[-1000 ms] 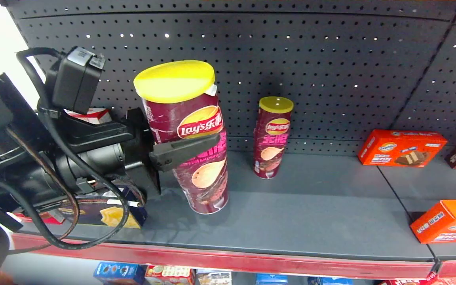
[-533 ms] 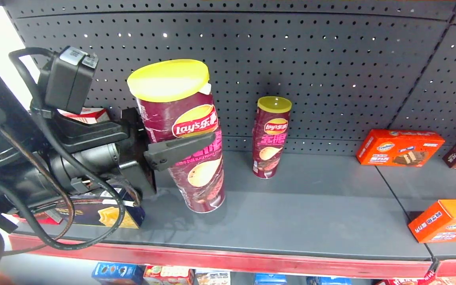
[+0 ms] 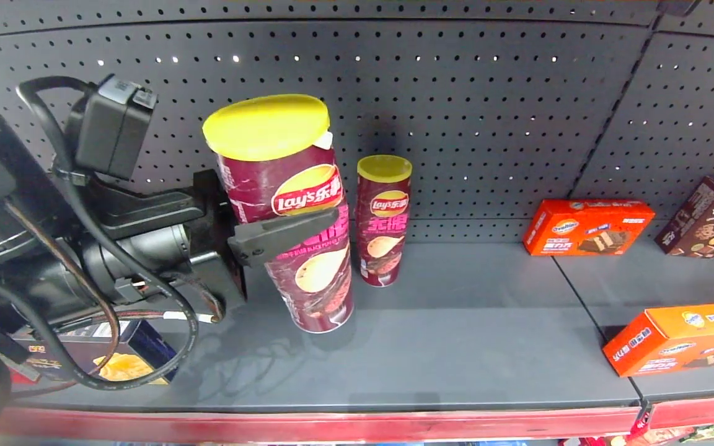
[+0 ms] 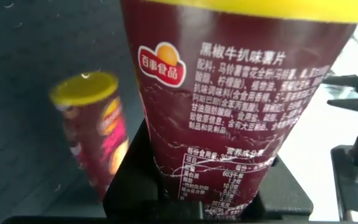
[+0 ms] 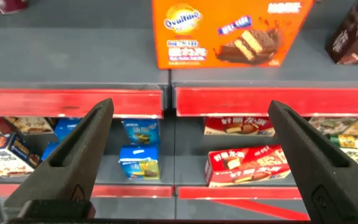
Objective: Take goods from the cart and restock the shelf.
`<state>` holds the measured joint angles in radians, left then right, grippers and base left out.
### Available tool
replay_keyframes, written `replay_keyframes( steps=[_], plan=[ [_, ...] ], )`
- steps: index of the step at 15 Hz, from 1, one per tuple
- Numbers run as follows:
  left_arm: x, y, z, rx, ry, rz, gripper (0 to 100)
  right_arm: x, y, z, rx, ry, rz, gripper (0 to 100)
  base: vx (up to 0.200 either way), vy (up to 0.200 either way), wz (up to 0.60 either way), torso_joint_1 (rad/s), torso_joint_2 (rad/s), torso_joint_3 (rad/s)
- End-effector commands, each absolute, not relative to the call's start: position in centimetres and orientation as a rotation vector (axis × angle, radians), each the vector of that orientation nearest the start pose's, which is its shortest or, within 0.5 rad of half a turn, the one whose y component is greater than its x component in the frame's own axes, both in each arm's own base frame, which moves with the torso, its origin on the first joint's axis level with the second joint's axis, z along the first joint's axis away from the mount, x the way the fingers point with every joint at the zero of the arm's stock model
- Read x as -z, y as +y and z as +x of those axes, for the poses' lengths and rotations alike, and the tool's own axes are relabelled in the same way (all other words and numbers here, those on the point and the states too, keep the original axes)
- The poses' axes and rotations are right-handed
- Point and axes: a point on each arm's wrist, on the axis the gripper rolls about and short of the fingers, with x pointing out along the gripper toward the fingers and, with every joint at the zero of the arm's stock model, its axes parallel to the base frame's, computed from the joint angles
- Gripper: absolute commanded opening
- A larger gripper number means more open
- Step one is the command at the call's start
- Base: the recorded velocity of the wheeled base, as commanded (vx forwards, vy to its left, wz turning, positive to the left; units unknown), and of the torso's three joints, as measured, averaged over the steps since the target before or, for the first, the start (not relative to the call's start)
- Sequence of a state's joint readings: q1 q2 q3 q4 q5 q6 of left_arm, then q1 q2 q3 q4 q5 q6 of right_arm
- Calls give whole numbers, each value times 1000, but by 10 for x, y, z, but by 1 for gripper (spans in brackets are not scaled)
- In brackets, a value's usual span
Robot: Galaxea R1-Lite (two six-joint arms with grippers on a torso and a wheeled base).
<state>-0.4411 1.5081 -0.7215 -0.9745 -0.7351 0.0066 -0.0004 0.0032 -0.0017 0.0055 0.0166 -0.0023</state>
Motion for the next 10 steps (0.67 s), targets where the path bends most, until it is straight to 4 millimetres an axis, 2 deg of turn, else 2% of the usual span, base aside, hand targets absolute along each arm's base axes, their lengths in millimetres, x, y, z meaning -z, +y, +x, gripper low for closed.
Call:
replay_keyframes(
  steps=[1, 10],
  plan=[
    [-247, -121, 223, 1169, -200, 35, 0, -75, 0, -23, -15, 9, -3, 100, 0, 0, 0, 0, 0, 0],
    [-237, -110, 222, 1127, -146, 7, 0, -76, 0, -23, -17, 8, -8, 100, 0, 0, 0, 0, 0, 0]
  ],
)
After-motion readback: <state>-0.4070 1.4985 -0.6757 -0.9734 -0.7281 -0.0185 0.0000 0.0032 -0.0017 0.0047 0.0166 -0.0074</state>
